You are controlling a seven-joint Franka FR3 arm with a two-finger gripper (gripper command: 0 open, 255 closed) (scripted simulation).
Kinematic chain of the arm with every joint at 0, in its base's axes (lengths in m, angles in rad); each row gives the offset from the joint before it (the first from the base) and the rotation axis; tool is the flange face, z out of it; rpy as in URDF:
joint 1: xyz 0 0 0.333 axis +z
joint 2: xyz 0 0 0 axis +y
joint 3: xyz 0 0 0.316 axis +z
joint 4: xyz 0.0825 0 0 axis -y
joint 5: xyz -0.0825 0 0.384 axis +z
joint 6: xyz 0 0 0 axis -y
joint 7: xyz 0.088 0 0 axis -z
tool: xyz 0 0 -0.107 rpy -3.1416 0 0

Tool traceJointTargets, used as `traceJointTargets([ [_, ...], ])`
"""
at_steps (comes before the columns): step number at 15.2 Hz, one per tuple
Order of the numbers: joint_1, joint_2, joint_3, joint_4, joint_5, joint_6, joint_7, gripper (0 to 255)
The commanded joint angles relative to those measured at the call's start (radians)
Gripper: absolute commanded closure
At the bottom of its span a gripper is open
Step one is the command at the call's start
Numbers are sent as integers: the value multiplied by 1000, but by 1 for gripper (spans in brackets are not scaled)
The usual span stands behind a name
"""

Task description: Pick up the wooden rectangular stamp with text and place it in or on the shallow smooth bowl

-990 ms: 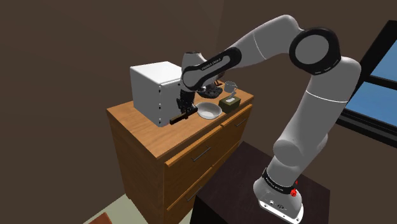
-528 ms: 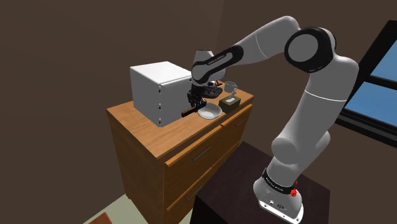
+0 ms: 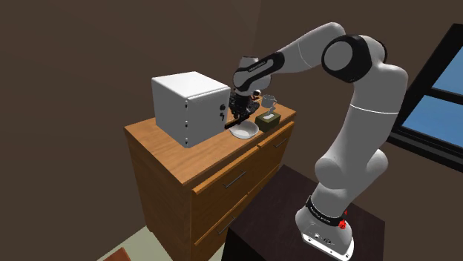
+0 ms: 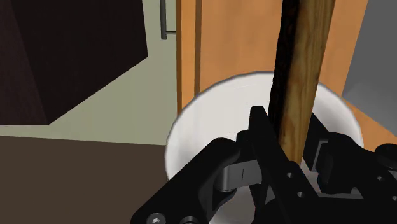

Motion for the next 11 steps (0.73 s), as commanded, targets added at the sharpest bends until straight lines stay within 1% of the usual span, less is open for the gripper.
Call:
traceJointTargets([
  [1,-26,24,-19,41,-2,-18,-45,255],
  [5,-71,85,-50,129,-7,-47,-120,255],
  [11,-69,128,-52,103,-14,22,-117,255],
])
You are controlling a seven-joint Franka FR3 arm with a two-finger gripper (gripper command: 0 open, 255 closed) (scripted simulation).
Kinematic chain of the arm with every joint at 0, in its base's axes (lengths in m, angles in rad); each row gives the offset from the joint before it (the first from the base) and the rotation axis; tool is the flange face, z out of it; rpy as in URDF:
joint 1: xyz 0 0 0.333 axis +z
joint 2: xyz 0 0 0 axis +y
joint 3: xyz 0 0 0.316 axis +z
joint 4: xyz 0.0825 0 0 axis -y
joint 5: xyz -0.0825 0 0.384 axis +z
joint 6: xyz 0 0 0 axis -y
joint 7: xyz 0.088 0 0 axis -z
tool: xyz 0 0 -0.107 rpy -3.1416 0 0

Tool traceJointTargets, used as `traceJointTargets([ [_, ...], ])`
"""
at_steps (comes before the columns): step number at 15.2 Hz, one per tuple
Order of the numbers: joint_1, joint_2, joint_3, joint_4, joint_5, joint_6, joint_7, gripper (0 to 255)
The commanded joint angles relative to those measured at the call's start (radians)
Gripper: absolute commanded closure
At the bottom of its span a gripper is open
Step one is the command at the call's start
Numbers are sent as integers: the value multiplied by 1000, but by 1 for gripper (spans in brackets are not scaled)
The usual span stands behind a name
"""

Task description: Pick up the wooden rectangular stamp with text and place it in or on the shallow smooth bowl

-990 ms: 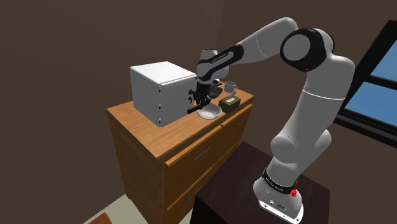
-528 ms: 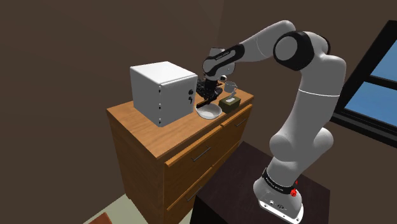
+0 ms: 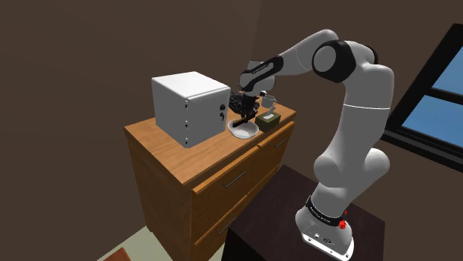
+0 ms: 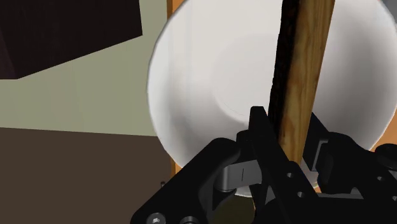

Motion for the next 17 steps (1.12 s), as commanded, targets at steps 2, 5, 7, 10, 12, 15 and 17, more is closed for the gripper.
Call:
traceJointTargets([
  [2,2,24,-2,-10,-4,34,2,255],
  [5,3,49,-3,-18,-8,68,4,255],
  [7,4,65,-5,-23,-11,89,5,255],
  [10,4,66,-5,-23,-11,89,5,255],
  [12,4,66,-5,-23,-11,89,5,255],
  [15,5,66,-5,-23,-11,90,5,0],
  [17,4,66,-5,-24,-11,89,4,0],
])
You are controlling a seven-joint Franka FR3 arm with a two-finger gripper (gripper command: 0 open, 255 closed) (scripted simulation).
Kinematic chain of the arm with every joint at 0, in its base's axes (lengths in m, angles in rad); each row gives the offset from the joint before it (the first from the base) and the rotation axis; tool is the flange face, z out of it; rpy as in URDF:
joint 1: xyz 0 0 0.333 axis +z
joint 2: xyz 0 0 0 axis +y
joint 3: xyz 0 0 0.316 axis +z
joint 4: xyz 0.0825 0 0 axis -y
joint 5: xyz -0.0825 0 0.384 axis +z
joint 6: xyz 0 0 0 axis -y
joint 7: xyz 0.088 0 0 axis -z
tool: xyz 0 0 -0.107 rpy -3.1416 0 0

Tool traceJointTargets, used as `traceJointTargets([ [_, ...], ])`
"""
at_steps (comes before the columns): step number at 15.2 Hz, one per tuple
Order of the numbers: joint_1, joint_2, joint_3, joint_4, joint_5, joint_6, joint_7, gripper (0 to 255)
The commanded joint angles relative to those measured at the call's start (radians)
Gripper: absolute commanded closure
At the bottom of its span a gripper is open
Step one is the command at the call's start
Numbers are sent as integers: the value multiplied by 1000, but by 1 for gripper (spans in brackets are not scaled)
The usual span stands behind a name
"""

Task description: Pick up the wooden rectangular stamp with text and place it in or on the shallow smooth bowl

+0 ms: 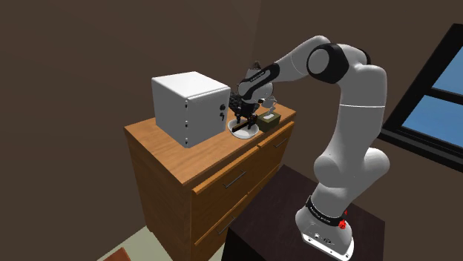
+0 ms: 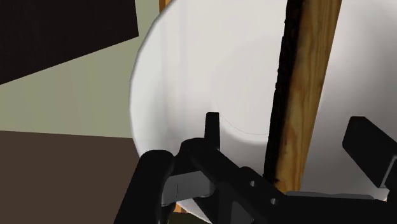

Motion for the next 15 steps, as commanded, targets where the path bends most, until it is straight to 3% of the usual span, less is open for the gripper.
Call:
traceJointTargets([
  [1,0,0,0,-1,0,0,0,0],
  [3,0,1,0,1,0,0,0,0],
  [7,-6,-72,5,36,12,-108,-8,0],
  [15,-6,-72,5,36,12,-108,-8,0],
])
